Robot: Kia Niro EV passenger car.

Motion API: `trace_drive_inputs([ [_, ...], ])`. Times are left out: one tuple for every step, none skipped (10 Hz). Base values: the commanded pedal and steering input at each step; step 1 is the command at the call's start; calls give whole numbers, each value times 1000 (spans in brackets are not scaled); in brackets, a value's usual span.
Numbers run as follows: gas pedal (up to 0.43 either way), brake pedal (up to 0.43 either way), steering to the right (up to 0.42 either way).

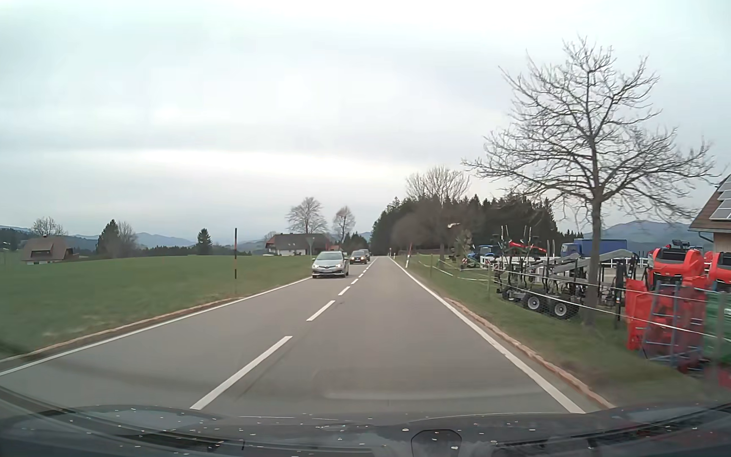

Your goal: Follow the waypoints while adhering to traffic rules and regulations

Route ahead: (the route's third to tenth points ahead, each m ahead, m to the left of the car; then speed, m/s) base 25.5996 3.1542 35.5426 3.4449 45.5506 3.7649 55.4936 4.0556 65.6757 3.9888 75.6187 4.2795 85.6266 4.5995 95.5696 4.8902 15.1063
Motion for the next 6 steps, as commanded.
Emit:
trace_drive_inputs([
  [67, 0, -11],
  [67, 0, -10],
  [67, 0, -10],
  [67, 0, -10],
  [67, 0, -9],
  [67, 0, -6],
])
